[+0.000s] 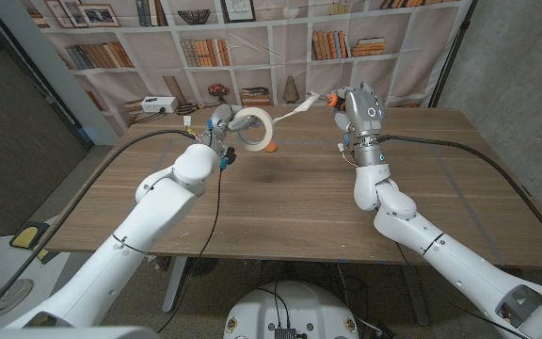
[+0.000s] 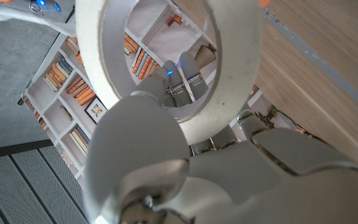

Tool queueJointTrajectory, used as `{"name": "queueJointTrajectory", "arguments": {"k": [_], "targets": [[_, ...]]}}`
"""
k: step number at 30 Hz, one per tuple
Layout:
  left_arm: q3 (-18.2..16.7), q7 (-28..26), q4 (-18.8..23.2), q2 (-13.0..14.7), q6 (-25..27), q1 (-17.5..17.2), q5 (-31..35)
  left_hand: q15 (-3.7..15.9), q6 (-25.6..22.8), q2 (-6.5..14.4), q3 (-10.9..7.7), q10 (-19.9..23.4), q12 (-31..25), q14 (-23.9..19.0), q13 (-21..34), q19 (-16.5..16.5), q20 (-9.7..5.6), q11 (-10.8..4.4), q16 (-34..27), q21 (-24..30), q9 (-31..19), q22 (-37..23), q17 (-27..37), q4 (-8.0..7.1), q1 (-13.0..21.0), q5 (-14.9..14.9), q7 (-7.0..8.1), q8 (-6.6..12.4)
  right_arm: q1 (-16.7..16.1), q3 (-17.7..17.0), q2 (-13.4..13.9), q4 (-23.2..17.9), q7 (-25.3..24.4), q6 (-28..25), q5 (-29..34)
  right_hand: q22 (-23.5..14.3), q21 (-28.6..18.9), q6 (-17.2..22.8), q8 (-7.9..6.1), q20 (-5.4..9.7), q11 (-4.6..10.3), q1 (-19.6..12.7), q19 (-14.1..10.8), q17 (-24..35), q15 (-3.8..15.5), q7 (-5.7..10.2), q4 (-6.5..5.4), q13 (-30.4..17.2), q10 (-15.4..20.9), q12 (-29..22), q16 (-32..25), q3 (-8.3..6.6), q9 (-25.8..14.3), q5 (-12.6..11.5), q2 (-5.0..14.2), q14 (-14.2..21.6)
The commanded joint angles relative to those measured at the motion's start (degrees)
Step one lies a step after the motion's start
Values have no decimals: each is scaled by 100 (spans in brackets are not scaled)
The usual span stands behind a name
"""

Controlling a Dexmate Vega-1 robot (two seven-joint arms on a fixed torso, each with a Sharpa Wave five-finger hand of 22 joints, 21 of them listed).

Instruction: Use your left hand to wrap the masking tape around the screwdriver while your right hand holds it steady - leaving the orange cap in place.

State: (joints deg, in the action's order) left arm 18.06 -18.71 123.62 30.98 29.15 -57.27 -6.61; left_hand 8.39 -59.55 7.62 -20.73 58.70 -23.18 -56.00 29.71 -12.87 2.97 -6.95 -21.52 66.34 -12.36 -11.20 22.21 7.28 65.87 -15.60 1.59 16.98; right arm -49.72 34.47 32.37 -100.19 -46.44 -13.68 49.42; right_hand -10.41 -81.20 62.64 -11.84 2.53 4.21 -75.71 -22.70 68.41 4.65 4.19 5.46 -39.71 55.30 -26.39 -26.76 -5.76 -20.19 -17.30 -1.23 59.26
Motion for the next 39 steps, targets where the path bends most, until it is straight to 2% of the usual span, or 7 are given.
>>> {"name": "queueJointTrajectory", "arguments": {"k": [1,4,8,15,21,29,39], "targets": [[222,-124,287,199,485,2,794,462,-61,48,4,438,3,-58,115,-15,21,-386,8,31,-22,-7,15,1,14,21,-42,4,-245,-128,360,-379,799,24,382,4,-16,-3,20,863,30,-855,25,18,803,25,-1,-9,-1,1,29,34,-17,24,890,506],[362,-126,390,287,811,82,1104,458,-54,50,8,426,12,-58,119,-15,23,-386,14,35,-22,-7,16,-8,5,23,-40,-3,-264,-147,435,-456,1104,21,442,4,-16,-3,20,864,34,-857,28,18,803,31,-2,-4,0,6,31,36,-15,24,891,503],[540,95,610,414,1566,296,1392,453,-53,46,13,424,19,-54,129,-14,41,-377,29,41,-21,-5,16,-16,-6,26,-43,-11,-236,-133,560,-493,1570,97,496,3,-15,1,20,866,33,-861,31,17,803,32,-2,4,9,11,35,39,-11,24,893,499],[863,296,737,581,2291,614,1845,438,-29,26,26,387,50,-16,140,20,87,-357,84,41,-18,-1,-4,-42,-43,22,-42,-38,-179,-93,634,-442,2085,215,570,2,-15,-3,23,863,36,-860,39,16,803,36,-9,-12,-11,18,43,48,-4,23,896,491],[1437,571,745,795,2964,1062,2400,448,-40,26,21,389,64,-7,143,31,99,-353,116,43,-14,2,-17,-49,-47,9,-29,-47,-164,-96,692,-491,2515,248,607,3,-12,-1,23,865,26,-865,46,15,803,40,-10,-3,1,26,50,53,2,22,898,484],[2125,1269,706,1027,3710,1746,2756,452,-37,22,13,383,84,-14,148,38,106,-344,146,47,-9,5,-32,-50,-42,-7,-35,-65,-79,-56,797,-544,3218,297,676,3,-12,2,22,866,46,-869,52,14,803,43,-13,-22,-11,27,57,60,9,21,900,477],[3417,2172,545,1382,4613,2927,3202,452,-32,9,8,399,129,-13,113,57,114,-341,191,50,-3,9,-49,-50,-35,-28,-34,-91,184,147,834,-465,4295,349,865,2,-12,-10,28,870,17,-885,59,11,804,45,-16,-9,-25,54,71,66,22,17,915,463]]}}
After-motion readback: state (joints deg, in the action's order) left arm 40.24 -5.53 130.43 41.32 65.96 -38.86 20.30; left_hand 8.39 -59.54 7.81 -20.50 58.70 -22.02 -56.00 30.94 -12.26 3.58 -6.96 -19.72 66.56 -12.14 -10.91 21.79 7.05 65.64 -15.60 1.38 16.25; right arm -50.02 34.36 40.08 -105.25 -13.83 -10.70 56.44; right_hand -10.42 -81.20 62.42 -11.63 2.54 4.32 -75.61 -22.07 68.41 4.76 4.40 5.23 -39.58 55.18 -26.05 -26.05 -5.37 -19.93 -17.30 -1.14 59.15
